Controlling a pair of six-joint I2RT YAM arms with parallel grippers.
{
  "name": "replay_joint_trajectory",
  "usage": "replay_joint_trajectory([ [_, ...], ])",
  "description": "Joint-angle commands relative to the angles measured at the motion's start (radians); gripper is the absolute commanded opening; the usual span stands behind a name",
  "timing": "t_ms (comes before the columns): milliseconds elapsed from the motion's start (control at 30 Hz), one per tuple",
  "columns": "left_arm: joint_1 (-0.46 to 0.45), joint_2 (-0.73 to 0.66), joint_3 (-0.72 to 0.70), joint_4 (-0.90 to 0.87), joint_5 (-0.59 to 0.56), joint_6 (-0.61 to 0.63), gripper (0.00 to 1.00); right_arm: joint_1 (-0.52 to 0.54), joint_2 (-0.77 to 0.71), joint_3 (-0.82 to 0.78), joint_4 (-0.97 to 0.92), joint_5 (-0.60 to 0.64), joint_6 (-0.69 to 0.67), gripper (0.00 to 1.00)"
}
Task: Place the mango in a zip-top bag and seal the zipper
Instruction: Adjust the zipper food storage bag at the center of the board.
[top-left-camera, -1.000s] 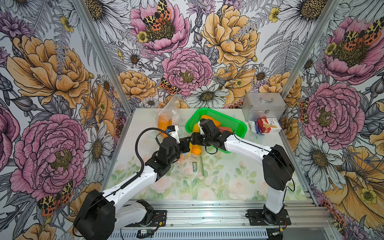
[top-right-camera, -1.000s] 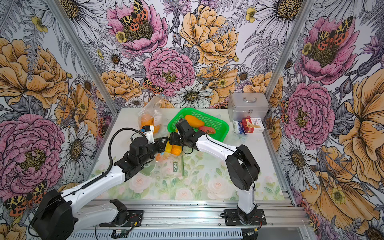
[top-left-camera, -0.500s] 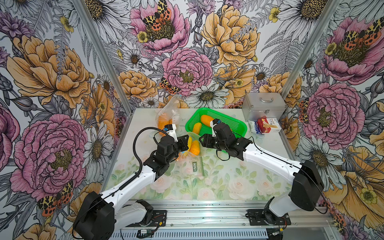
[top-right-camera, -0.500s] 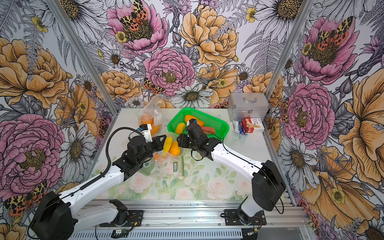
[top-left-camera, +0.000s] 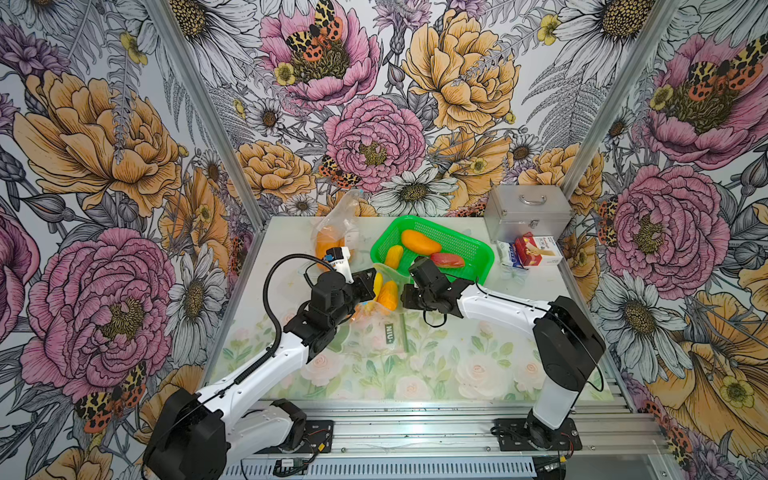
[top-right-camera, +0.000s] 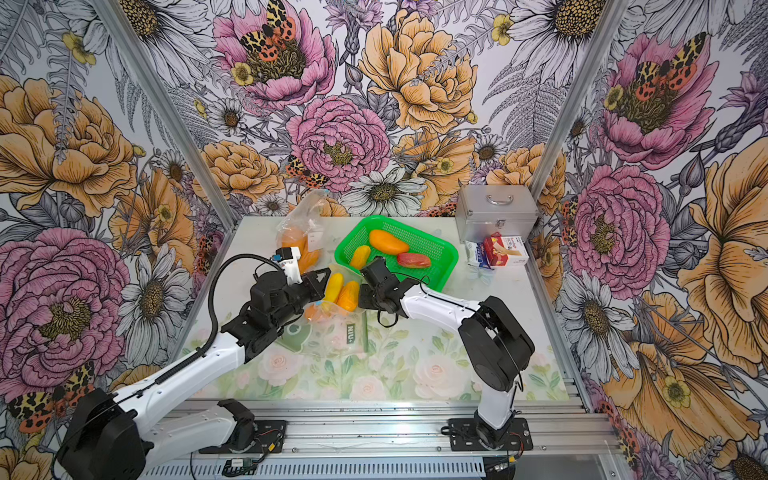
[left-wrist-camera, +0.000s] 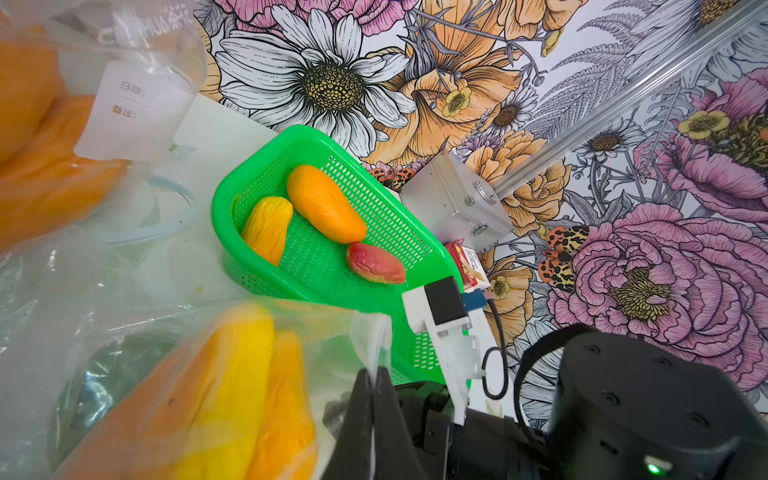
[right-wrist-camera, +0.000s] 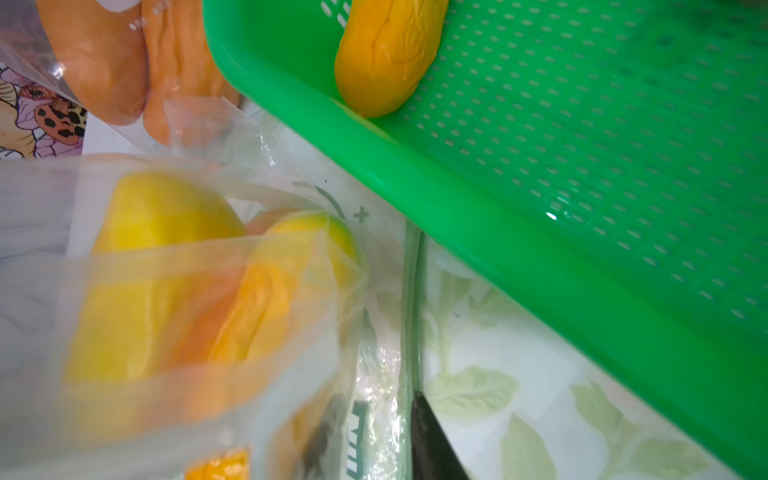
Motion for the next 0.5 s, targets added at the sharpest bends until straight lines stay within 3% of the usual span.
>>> replay_joint_trajectory([
  [0,0.027,-0.042,0.031,-0.005,0.058,0.045,0.0,-0.005,-0.079,0.059,0.015,0.032,-0.07,0.06],
  [67,0.034,-0.053,0.066,-0.058,0.075,0.091,0.0,-0.005,-0.13,0.06,0.012,0.036,-0.102,0.0],
  [233,0.052,-0.065,0.199,-0.227,0.123,0.226,0.0,-0.006,-0.259,0.106,-0.065,0.035,-0.159,0.0],
  [467,0.064,-0.039,0.385,-0.42,0.345,0.356,0.0,-0.005,-0.411,0.155,-0.204,0.025,-0.162,0.0],
])
